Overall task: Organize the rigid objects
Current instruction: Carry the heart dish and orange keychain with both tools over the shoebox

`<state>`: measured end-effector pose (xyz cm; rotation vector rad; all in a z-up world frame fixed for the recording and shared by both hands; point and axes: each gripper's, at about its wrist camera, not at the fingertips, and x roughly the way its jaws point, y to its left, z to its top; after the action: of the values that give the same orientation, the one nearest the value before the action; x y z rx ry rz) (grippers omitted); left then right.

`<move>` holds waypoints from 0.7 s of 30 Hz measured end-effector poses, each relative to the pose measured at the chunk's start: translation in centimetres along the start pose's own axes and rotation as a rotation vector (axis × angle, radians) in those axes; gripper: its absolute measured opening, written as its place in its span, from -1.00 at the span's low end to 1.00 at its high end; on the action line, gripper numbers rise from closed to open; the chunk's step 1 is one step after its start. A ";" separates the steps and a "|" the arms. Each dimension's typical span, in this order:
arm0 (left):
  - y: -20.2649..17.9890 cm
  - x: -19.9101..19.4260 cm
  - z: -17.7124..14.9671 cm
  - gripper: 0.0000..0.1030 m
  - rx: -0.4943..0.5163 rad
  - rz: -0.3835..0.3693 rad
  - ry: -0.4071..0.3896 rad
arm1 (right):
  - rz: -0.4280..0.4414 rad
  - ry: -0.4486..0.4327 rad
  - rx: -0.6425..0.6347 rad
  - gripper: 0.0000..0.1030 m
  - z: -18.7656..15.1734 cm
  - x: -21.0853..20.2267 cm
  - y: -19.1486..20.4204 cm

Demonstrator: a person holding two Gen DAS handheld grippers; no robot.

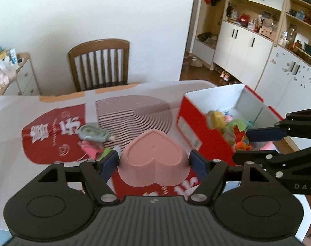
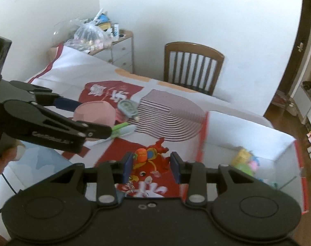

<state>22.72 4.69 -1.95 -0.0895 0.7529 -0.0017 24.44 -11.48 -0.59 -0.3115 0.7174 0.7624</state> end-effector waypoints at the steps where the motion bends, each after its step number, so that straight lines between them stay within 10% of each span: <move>1: -0.6 0.0 0.3 0.48 0.003 -0.004 -0.003 | -0.008 -0.004 0.000 -0.26 -0.1 -0.4 -0.6; 21: -13.0 8.2 6.1 0.48 0.053 -0.008 0.014 | -0.143 -0.020 0.074 -0.26 -2.5 -1.6 -15.7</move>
<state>33.27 -8.08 -2.05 -0.0421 0.7663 -0.0299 33.78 -24.44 -1.18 -0.2851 0.6952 0.6010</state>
